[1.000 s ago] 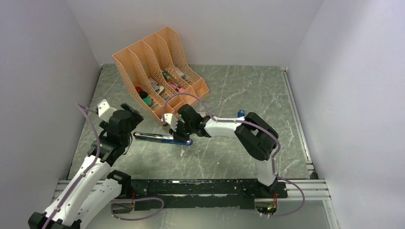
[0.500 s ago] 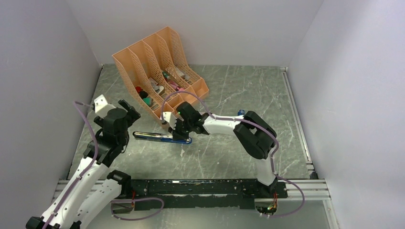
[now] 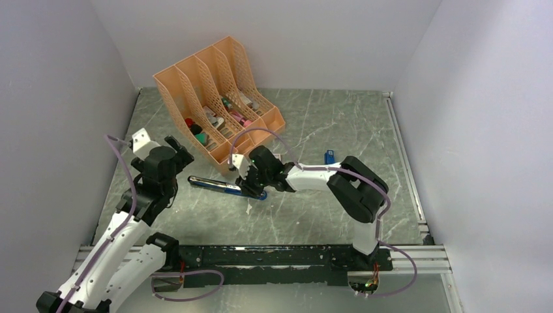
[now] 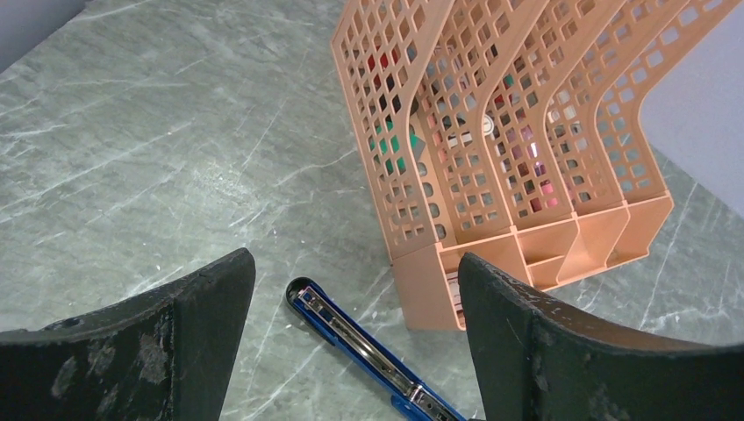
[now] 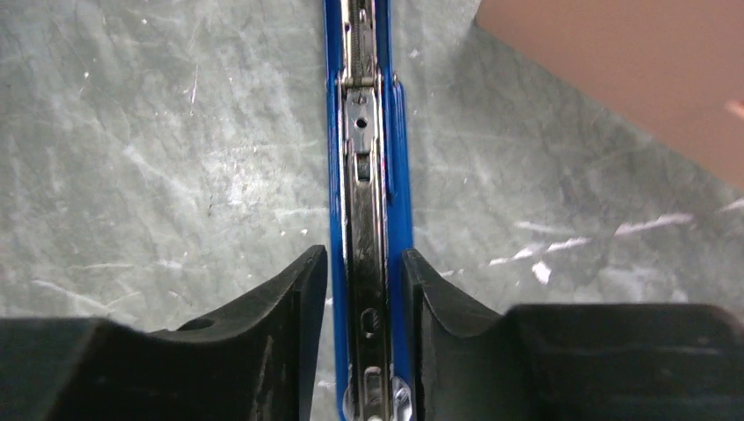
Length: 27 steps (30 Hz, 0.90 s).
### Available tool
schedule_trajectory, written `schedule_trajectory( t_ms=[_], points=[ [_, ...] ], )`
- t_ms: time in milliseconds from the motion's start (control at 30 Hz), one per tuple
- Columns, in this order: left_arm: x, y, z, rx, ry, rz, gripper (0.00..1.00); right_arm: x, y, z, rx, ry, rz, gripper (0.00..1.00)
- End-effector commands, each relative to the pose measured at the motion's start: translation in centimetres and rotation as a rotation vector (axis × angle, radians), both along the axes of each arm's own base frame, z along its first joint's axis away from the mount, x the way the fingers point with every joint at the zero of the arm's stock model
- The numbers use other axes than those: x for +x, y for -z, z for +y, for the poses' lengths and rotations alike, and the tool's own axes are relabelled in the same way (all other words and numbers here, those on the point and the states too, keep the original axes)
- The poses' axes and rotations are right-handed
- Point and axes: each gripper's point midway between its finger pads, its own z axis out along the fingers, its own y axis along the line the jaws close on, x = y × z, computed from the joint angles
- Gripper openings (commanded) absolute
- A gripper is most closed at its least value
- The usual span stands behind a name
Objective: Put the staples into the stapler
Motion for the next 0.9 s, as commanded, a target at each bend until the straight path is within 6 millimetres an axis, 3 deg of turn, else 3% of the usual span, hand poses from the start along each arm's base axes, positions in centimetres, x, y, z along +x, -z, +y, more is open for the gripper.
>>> schedule_trajectory(
  t_ms=[0,133,200,233,300,367,467,633,733,867],
  points=[
    [0.7,-1.9,-0.4,-0.009,0.021,-0.041,0.90,-0.5,-1.7,-0.4,0.038,0.050,0.019,0.43],
    [1.0,-2.6,-0.6,-0.001,0.037,-0.057,0.90,0.4,-6.3,0.3,0.152,0.105,-0.020,0.48],
    [1.1,-3.1,-0.7,0.002,0.044,-0.064,0.91,0.7,-8.1,-0.5,0.209,0.187,-0.017,0.48],
    [1.1,-3.3,-0.8,0.007,0.050,-0.065,0.91,1.2,-9.5,-1.1,0.244,0.244,-0.032,0.48],
    [1.4,-3.5,-1.0,0.011,0.067,-0.065,0.91,2.4,-10.1,-3.0,0.249,0.410,-0.047,0.47],
    [1.7,-3.7,-1.4,0.017,0.088,-0.067,0.91,4.1,-11.2,-6.2,0.240,0.641,-0.086,0.45],
    [2.4,-3.7,-2.3,0.019,0.129,-0.067,0.91,6.2,-10.7,-13.8,0.142,1.069,-0.148,0.45],
    [3.4,-3.4,-3.8,0.013,0.194,-0.053,0.90,6.9,-8.1,-24.3,0.053,1.461,-0.007,0.52],
    [3.8,-3.3,-4.5,0.006,0.229,-0.048,0.90,6.8,-7.5,-27.9,0.049,1.552,-0.010,0.53],
    [4.1,-3.3,-5.1,0.006,0.256,-0.051,0.90,6.0,-5.4,-30.1,-0.020,1.608,0.045,0.55]
  ],
)
